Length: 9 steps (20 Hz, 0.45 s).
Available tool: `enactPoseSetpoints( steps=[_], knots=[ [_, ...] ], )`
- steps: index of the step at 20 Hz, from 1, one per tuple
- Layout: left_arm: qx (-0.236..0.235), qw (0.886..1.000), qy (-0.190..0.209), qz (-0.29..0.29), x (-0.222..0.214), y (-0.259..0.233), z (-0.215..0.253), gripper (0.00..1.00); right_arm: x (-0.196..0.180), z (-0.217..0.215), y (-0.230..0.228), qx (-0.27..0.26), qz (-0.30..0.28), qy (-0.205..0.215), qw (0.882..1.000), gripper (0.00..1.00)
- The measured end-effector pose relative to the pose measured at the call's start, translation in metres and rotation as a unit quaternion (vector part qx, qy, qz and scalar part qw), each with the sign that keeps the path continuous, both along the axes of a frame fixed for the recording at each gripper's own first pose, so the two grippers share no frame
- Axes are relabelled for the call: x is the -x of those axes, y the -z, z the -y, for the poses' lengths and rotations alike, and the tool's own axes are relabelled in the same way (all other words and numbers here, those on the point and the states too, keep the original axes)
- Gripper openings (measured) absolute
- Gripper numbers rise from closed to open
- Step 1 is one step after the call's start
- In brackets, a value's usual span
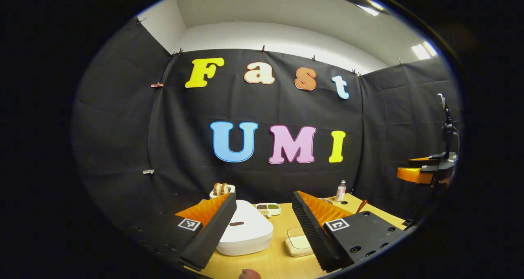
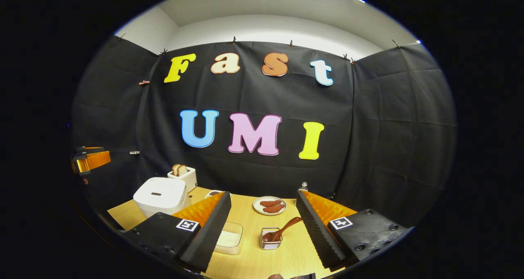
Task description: Close the left gripper, press the button to open the rice cooker; take a wooden spoon from the chopstick holder with the right hand, scoop a spoonful of rice and pour it into the rice cooker, then put the wooden spoon back into the chopstick holder.
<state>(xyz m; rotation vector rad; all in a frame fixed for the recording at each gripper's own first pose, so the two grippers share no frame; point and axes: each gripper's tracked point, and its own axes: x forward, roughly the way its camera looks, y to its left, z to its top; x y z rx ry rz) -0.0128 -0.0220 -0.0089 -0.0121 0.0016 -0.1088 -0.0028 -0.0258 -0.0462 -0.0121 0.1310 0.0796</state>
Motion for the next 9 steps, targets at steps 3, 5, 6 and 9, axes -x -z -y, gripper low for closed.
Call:
enactPoseSetpoints(
  steps=[3, 5, 6, 9],
  knots=[
    [-0.003, 1.000, -0.002, 0.000, 0.005, -0.003, -0.003, 0.95, 0.000, -0.001, -0.008, 0.003, 0.010, 0.003, 1.000, 0.99],
    [0.000, 1.000, -0.003, -0.002, 0.007, -0.003, -0.006, 0.95, 0.001, -0.001, -0.010, 0.007, 0.014, 0.005, 1.000, 0.99],
    [0.003, 1.000, -0.004, -0.005, 0.007, -0.001, -0.007, 0.95, 0.000, 0.000, -0.010, 0.009, 0.013, 0.006, 1.000, 0.99],
    [0.005, 1.000, -0.011, -0.008, 0.005, 0.000, -0.016, 0.95, -0.002, 0.001, -0.009, 0.011, 0.012, 0.009, 1.000, 0.99]
  ],
)
